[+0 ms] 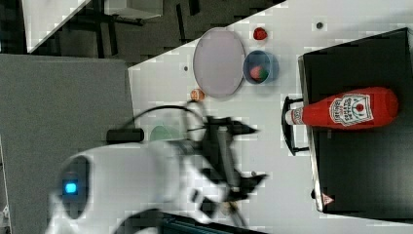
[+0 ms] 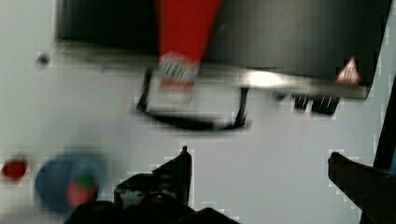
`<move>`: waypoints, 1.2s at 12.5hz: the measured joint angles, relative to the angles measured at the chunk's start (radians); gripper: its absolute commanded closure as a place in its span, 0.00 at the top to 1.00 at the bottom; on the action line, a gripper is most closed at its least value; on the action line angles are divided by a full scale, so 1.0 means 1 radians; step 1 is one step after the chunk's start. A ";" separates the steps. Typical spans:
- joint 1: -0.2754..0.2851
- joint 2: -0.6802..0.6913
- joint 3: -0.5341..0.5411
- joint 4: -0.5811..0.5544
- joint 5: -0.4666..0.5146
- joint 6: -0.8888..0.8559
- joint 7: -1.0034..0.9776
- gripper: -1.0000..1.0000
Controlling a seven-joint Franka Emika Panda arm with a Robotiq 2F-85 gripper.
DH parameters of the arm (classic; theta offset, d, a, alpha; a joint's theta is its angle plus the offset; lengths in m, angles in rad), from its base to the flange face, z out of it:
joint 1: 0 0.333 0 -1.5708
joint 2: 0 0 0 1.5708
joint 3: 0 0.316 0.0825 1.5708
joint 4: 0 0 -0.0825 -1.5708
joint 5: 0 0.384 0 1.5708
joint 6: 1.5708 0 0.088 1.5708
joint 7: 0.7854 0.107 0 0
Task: Pick Ketchup from oven and place it on table.
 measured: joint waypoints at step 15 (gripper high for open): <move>-0.068 0.452 -0.094 0.183 0.167 0.326 0.000 1.00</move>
